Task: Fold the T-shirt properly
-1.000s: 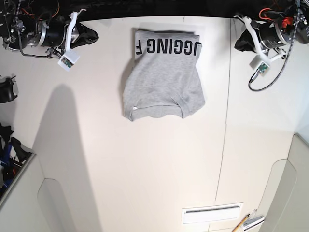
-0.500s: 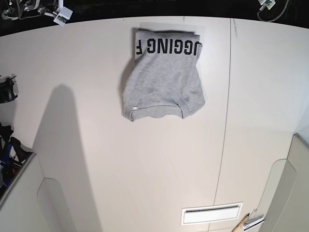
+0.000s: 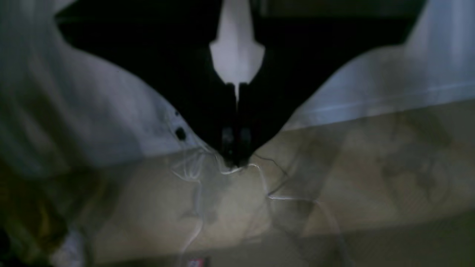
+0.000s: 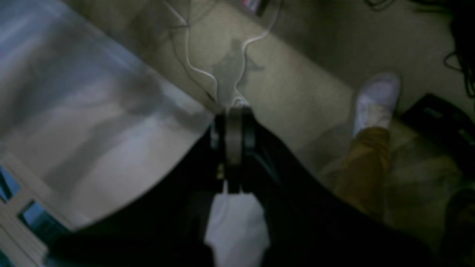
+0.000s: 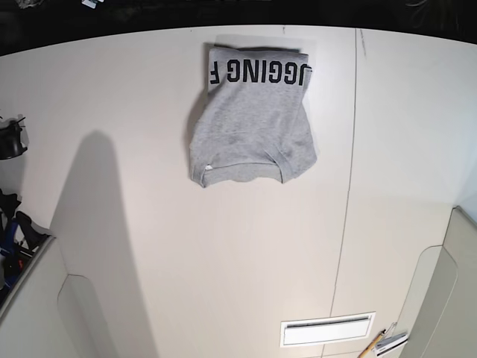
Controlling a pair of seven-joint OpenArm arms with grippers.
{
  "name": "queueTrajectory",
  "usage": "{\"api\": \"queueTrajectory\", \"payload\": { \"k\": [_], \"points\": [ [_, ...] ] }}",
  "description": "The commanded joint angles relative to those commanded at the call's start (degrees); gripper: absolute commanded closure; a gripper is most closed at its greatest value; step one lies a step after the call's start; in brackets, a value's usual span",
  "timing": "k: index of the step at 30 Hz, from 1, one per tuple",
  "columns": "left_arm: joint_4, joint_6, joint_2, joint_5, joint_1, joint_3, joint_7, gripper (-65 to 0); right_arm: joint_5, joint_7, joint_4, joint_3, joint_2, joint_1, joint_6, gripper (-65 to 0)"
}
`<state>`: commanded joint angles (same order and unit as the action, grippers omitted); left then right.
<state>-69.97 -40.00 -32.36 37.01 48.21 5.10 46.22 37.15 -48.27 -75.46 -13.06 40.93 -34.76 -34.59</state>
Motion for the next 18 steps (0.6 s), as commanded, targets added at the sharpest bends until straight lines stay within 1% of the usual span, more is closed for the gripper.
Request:
{"api": "queueTrajectory", "payload": {
  "k": [1,6,7,8,9,10,12,15,18],
  "points": [
    [1.36,0.0,0.0,-0.04,-1.55,-2.51,-0.17,0.0,-1.14,1.25,1.57,-1.99,0.0,1.55,0.31,0.0],
    [11.32,0.0,0.02,0.0,-10.43,-13.81,-0.76,0.0,-5.9,6.51,11.3,-12.39,-0.15,10.25,0.31,0.0],
    [13.79,0.0,0.02,0.0,-12.37,-16.04,-2.01,0.0,-6.95,8.61,13.6,-14.34,-0.17,11.82,0.31,0.0],
    [16.37,0.0,0.04,0.0,-14.36,-18.34,-3.72,0.0,-8.87,11.85,15.89,-16.2,-0.17,13.25,0.28,0.0],
    [18.97,0.0,0.24,-0.04,-16.35,-20.61,-5.88,0.0,-11.69,14.56,17.94,-17.9,-0.37,14.67,0.28,0.0],
    [21.55,0.0,0.5,-0.04,-18.43,-22.86,-7.48,0.0,-14.6,15.76,19.8,-19.15,-0.94,16.11,0.28,0.0],
    [26.34,0.0,1.7,-0.07,-22.56,-26.62,-8.13,0.0,-17.22,15.74,22.8,-20.44,-2.54,18.6,0.31,0.0],
    [31.26,0.0,3.82,-0.85,-27.52,-30.08,-8.33,0.0,-17.2,15.72,24.15,-20.55,-4.66,20.83,0.26,0.0],
    [33.99,0.0,5.81,-0.9,-30.58,-30.58,-9.79,0.0,-15.65,15.74,24.06,-20.55,-6.1,22.05,0.24,0.0]
  ]
}}
